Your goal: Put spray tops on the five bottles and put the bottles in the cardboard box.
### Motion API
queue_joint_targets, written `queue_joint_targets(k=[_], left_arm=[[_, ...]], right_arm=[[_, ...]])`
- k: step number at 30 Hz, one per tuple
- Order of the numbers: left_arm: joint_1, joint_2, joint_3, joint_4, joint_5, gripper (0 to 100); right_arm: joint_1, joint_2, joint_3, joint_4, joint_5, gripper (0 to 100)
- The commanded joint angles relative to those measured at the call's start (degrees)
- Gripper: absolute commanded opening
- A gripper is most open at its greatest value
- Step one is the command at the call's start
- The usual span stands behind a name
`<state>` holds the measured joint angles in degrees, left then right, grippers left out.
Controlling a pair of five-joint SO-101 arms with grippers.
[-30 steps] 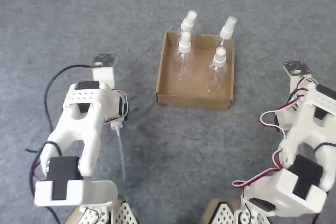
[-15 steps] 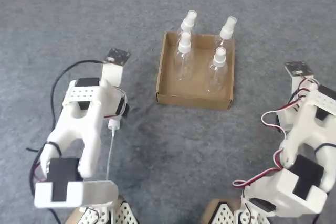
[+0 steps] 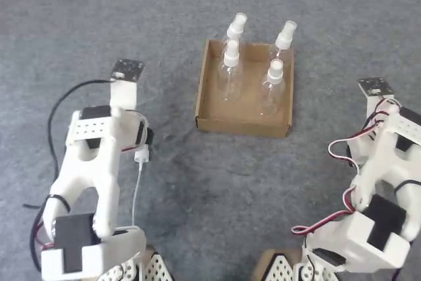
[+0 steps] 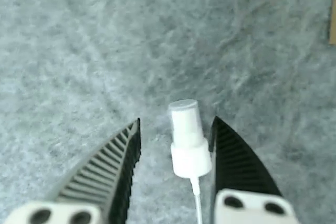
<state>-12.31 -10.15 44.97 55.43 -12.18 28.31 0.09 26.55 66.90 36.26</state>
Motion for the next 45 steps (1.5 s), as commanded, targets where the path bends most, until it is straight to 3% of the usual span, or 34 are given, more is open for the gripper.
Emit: queue_joint_targets(k=[1,5,17,23,29,36,45], left_arm=[[2.29,-2.99,1.71,-3.25,0.26,20],[5.27,-2.99,3.03,-3.34,0.7,20],[5.36,4.84,2.15,-5.89,0.79,17],[5.8,4.75,1.8,-5.36,0.7,6],[5.63,4.75,-0.66,-5.1,0.7,2],[7.91,4.75,-5.14,-2.46,5.89,2],[15.38,-8.88,-7.34,4.48,14.59,2]], right_arm=[[0.4,-0.84,-3.69,-0.13,-0.18,31.8],[0.48,-0.66,-3.52,-0.13,-0.18,31.8],[0.75,-0.57,-3.34,0.31,-0.18,31.8],[0.75,-1.19,-3.34,0.48,-0.18,31.4],[0.66,-1.19,-3.43,0.48,-0.44,31.4],[0.31,-1.19,-3.69,-0.13,-0.18,23.6],[0.66,-1.27,-8.0,4.09,-0.09,40.6]])
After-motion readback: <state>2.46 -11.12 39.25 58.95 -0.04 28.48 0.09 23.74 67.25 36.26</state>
